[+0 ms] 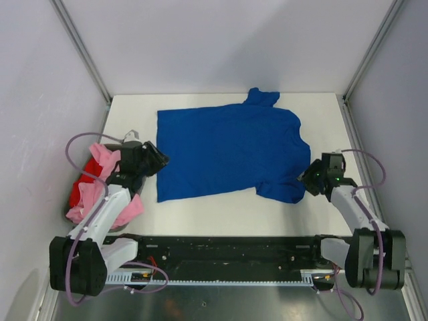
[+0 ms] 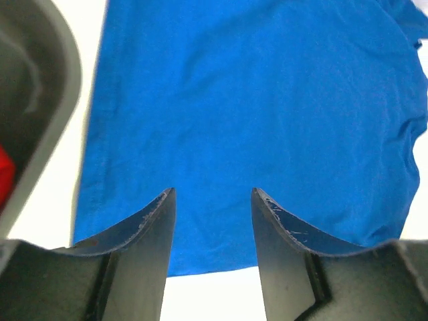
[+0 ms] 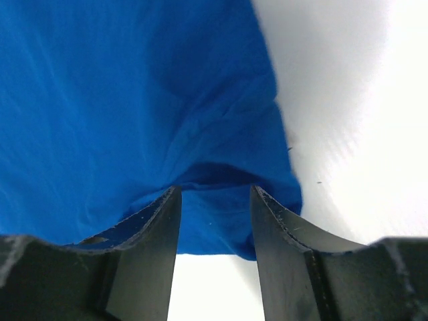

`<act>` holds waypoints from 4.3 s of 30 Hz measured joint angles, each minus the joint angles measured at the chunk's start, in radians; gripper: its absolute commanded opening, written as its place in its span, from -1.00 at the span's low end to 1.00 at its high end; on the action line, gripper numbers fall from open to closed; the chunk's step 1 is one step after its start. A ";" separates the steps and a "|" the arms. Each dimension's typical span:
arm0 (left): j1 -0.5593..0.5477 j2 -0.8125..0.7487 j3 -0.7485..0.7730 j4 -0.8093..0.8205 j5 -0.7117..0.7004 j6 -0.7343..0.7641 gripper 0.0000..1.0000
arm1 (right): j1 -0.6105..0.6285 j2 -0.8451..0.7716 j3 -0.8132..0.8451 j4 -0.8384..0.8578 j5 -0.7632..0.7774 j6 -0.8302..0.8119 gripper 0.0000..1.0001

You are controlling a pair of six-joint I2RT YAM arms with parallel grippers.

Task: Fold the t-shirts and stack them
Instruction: Flatten out the tshirt, then grap the side of the flattened tshirt closest away from the robot with both arms

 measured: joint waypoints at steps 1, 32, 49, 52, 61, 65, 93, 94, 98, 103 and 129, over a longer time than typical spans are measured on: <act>-0.018 0.002 0.008 0.000 0.001 0.008 0.05 | 0.025 0.020 0.000 0.008 0.005 0.000 0.01; -0.369 0.513 0.212 -0.023 -0.106 0.002 0.02 | 0.698 0.071 -0.014 -0.082 0.216 0.095 -0.46; -0.290 0.596 0.240 -0.043 -0.181 -0.035 0.01 | 0.064 0.185 0.163 0.068 0.263 -0.038 -0.04; -0.277 0.596 0.240 -0.047 -0.187 -0.040 0.02 | 0.003 0.297 0.175 0.104 0.249 -0.041 -0.01; -0.260 0.596 0.240 -0.051 -0.189 -0.040 0.01 | -0.034 0.481 0.221 0.219 0.182 -0.038 0.02; -0.259 0.595 0.240 -0.051 -0.189 -0.039 0.01 | -0.034 0.503 0.226 0.258 0.161 -0.035 0.02; -0.362 0.506 0.140 -0.042 -0.240 -0.060 -0.01 | -0.206 0.423 0.195 0.032 0.168 -0.020 -0.68; -0.371 0.500 0.134 -0.042 -0.240 -0.066 -0.01 | -0.224 0.414 0.190 0.019 0.164 -0.023 -0.53; -0.380 0.488 0.127 -0.050 -0.238 -0.066 0.03 | -0.228 0.373 0.185 -0.018 0.156 -0.063 -0.09; -0.380 0.450 0.116 -0.100 -0.226 -0.039 0.16 | -0.116 0.244 0.187 -0.081 0.193 -0.101 0.03; -0.492 0.125 0.026 -0.169 -0.119 -0.016 0.06 | 0.735 -0.175 0.008 -0.491 0.471 0.375 -0.14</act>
